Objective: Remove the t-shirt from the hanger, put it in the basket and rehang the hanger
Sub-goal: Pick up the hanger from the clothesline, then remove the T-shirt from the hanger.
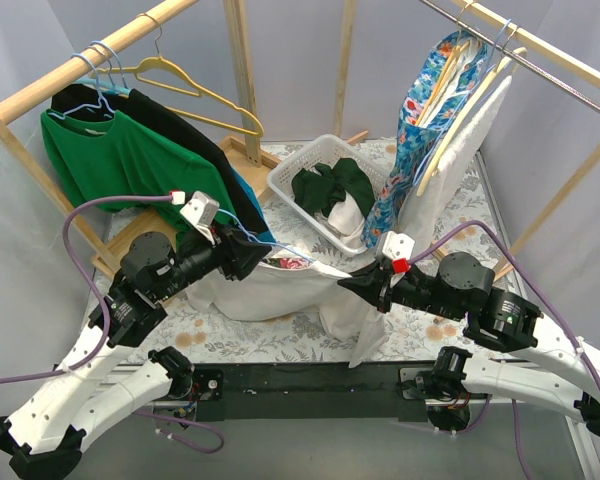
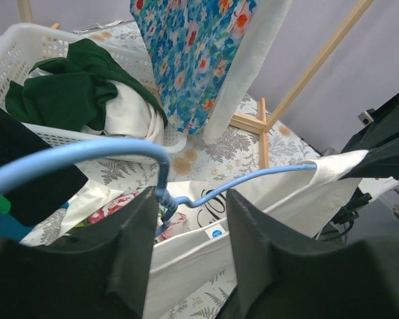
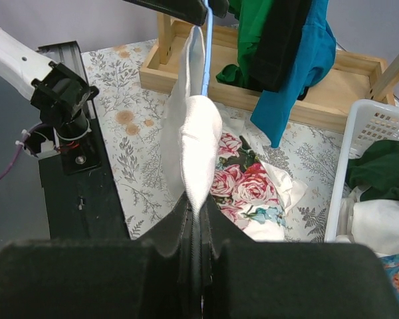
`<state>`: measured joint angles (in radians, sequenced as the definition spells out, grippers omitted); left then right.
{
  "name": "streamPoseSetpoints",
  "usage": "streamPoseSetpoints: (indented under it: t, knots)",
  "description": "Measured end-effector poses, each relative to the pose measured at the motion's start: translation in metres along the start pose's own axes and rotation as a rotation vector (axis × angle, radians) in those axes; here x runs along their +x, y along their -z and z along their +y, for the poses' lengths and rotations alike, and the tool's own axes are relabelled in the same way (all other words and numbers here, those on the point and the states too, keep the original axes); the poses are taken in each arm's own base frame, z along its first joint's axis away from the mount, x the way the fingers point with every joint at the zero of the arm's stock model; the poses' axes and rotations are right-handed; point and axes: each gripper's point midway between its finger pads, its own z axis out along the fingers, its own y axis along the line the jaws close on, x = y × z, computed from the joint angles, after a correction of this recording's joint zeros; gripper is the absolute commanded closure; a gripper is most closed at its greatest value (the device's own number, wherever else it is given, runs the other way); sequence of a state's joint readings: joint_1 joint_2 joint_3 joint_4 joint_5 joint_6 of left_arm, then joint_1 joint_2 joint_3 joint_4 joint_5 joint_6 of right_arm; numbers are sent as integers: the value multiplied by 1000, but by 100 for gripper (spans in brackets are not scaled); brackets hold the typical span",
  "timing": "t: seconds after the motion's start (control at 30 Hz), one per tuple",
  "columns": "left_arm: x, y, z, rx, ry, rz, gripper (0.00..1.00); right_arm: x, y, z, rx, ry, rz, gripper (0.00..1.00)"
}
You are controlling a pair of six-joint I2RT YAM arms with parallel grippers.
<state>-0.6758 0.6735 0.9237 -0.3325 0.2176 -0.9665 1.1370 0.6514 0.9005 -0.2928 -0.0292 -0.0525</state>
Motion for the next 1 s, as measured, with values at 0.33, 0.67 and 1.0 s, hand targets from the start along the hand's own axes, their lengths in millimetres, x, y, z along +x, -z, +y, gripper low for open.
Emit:
streamPoseSetpoints:
  t: [0.33, 0.67, 1.0]
  knots:
    - [-8, 8, -10, 43, -12, -34, 100, -1, 4, -12, 67, -3, -5, 99]
    - [-4, 8, -16, 77, -23, -14, 100, 5, 7, -31, 184, -19, -4, 36]
    - [-27, 25, -23, 71, -94, -29, 100, 8, 13, -50, 296, -20, 8, 26]
